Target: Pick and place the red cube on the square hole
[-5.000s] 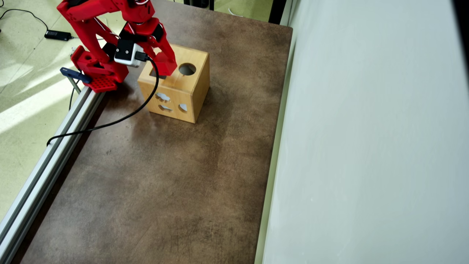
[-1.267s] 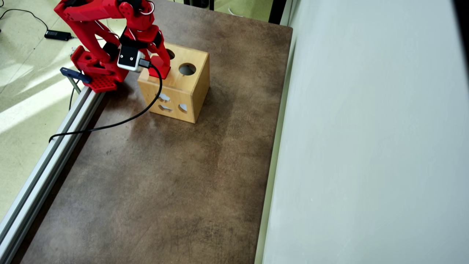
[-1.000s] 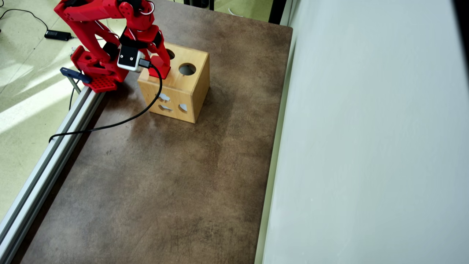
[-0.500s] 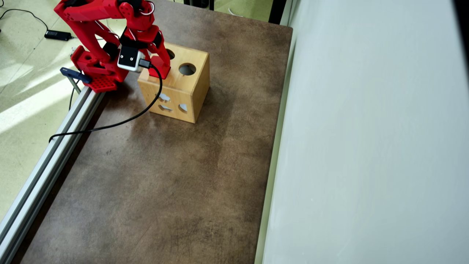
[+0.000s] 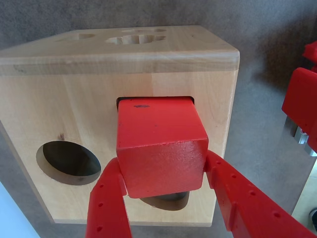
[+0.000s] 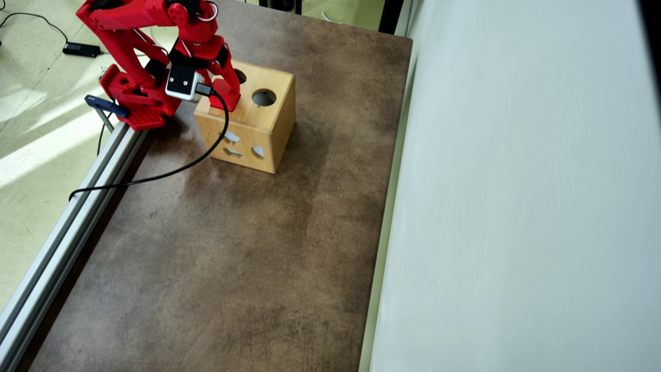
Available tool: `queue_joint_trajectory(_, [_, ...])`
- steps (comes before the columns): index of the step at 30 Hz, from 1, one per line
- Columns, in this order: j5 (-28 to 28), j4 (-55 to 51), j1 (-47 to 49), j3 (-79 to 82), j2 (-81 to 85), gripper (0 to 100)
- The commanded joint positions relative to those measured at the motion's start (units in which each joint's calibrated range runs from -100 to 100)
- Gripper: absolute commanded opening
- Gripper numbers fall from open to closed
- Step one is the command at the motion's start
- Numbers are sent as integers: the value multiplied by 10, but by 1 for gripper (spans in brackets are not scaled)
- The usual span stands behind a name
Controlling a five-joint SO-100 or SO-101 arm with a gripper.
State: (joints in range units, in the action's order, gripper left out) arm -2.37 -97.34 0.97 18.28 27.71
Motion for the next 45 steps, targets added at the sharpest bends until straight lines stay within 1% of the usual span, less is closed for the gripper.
queue_joint_trajectory(1, [-2, 2, -2, -11, 20, 20])
queue_joint_trajectory(18, [-3, 3, -2, -12, 19, 20])
queue_joint_trajectory(21, [-3, 1, -2, -12, 19, 24])
queue_joint_trajectory(26, [-3, -3, -2, -12, 20, 37])
queue_joint_trajectory(29, [-3, -3, -2, -13, 20, 41])
queue_joint_trajectory(45, [-3, -3, -2, -13, 21, 42])
